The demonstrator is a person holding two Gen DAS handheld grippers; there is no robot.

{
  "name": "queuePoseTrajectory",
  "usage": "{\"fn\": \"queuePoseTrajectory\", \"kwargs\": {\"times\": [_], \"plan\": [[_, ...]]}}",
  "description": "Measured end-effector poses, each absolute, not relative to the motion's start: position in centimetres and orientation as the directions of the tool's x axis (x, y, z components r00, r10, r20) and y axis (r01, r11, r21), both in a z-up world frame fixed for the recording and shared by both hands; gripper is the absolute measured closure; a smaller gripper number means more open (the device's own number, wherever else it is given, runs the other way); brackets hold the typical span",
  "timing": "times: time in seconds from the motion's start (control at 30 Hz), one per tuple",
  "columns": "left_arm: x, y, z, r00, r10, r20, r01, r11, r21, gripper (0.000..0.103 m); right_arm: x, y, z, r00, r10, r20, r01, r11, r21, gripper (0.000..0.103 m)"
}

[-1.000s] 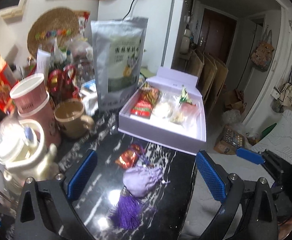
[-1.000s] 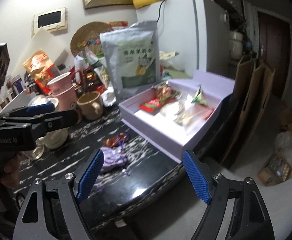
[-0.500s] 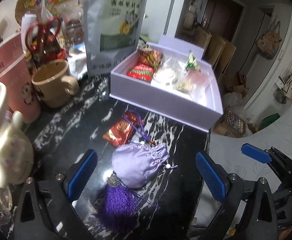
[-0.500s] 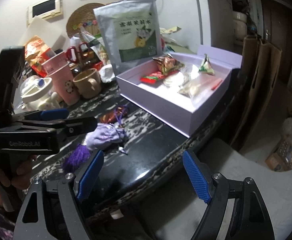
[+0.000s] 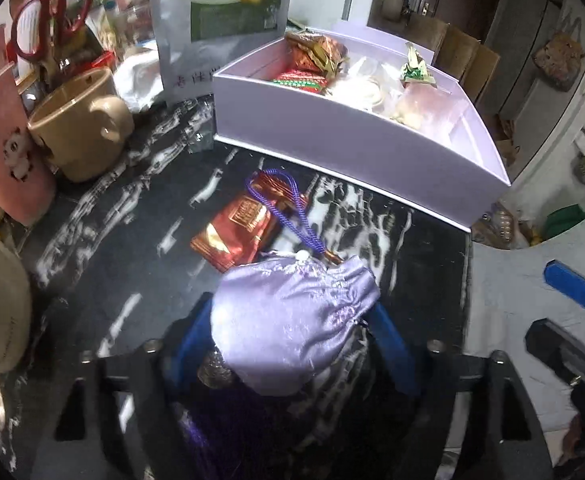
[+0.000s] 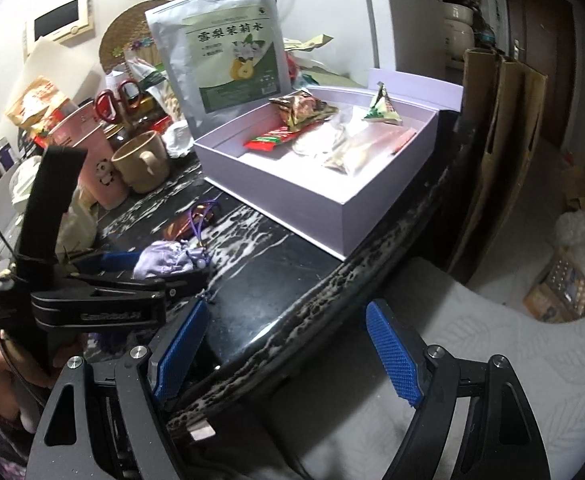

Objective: Organize soft objects
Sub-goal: 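Grasp the lilac drawstring pouch with the left gripper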

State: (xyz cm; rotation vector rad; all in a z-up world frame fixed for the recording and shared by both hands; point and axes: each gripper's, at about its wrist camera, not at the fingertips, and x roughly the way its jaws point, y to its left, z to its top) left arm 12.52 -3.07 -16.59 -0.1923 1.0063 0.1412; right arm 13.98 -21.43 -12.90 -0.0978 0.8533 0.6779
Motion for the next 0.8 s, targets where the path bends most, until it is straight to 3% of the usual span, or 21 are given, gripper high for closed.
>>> {"fn": "queuePoseTrajectory", "kwargs": {"times": [0.13, 0.63, 0.8], "plan": [[12.0, -2.9, -15.9, 0.548, -0.019, -0.836, -0.187, 0.972, -0.144, 0.046, 14.2, -21.4, -13.1, 0.457, 0.518, -0.723, -0.584, 0.788, 0.196, 0.021], [8.3, -2.1, -7.2, 0.717, -0.014, -0.697, -0.162, 0.969, -0.186, 0.046, 14.1, -19.5, -13.2, 0.41, 0.57, -0.712, -0.614, 0.75, 0.247, 0.021], [7.0, -1.4, -5.7, 0.738, 0.046, -0.673, -0.19, 0.971, -0.142, 0.046, 14.2, -17.6, -13.3, 0.373, 0.601, -0.707, -0.648, 0.714, 0.265, 0.021]]}}
